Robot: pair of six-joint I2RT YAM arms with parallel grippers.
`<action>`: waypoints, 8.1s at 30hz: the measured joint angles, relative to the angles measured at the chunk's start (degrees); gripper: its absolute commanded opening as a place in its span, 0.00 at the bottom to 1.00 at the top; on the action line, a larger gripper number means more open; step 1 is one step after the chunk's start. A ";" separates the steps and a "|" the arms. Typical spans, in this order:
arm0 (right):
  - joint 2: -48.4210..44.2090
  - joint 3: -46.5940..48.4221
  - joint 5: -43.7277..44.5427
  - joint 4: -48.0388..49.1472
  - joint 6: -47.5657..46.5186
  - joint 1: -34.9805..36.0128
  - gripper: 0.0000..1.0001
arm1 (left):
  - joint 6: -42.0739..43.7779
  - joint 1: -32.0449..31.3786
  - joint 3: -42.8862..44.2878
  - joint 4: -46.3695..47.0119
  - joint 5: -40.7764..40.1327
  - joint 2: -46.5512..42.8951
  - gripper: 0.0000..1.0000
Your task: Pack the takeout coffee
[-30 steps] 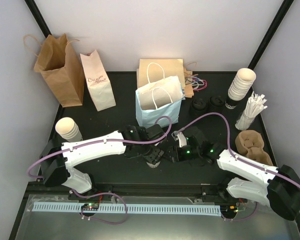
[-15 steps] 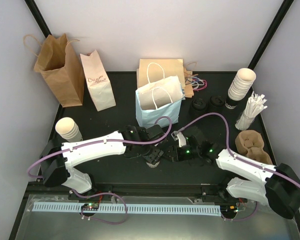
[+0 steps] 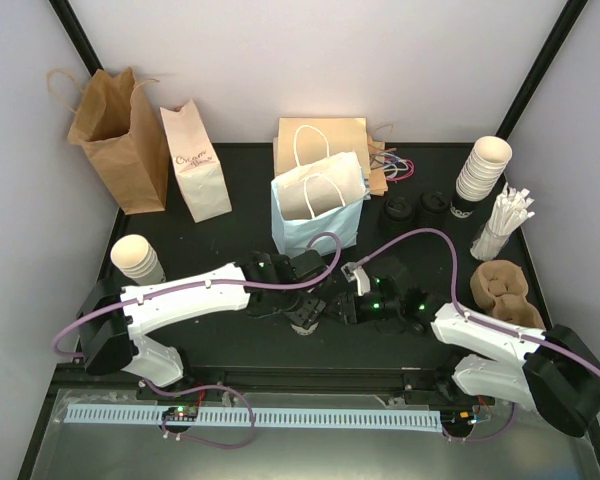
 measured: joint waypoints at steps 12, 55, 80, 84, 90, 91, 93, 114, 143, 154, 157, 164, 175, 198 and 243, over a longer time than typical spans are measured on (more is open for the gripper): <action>-2.01 0.11 1.81 -1.14 0.83 0.20 0.40 | -0.33 -0.07 -0.68 1.18 -0.35 -0.50 0.68; 6.43 5.01 -4.26 -0.63 -4.48 -5.14 0.28 | -0.37 -0.35 -1.81 3.30 -0.50 -0.90 0.66; -10.88 4.04 7.30 -15.13 -5.35 -3.08 0.33 | -2.60 -1.09 -2.32 5.75 -0.52 -0.81 0.67; -17.25 3.76 7.85 -17.81 -5.84 -3.06 0.33 | -6.32 -1.09 -1.55 5.35 -1.31 -0.20 0.70; -18.34 -1.95 4.57 -16.76 -5.57 -2.54 0.33 | -12.04 -1.11 1.68 3.06 -2.10 2.62 0.69; -18.32 -2.99 4.02 -16.50 -5.33 -2.12 0.33 | -12.79 -1.11 2.01 2.91 -2.23 2.95 0.69; -18.21 -4.61 2.86 -15.76 -4.81 -1.18 0.32 | -14.32 -1.14 2.40 2.67 -2.49 3.30 0.68; -13.92 -8.22 -2.91 0.39 4.90 0.63 0.30 | -19.19 -1.64 4.15 1.70 -3.37 4.92 0.66; -8.41 -13.18 -0.72 19.39 22.75 1.88 0.26 | -20.26 -2.27 4.15 1.57 -4.02 5.05 0.66; -9.18 -13.55 1.70 18.80 25.20 3.21 0.21 | -20.20 -2.58 4.31 1.38 -4.20 5.29 0.66; -9.79 -13.55 2.05 18.14 24.92 3.52 0.29 | -20.17 -2.64 4.37 1.33 -4.26 5.33 0.66; -17.57 -10.97 5.62 3.43 18.14 3.67 0.49 | -20.20 -2.64 4.68 1.16 -4.68 5.62 0.66; -30.29 -3.30 19.19 -21.24 7.45 3.67 0.52 | -18.84 -2.64 7.28 -1.11 -4.46 7.48 0.93; -22.67 14.88 28.48 -36.83 -4.66 3.76 1.00 | -14.27 -1.38 15.80 -8.33 -4.92 -3.78 0.99; 26.23 49.22 42.62 -56.87 -9.44 24.44 0.84 | 3.50 38.42 -9.40 -1.73 13.68 -33.73 0.99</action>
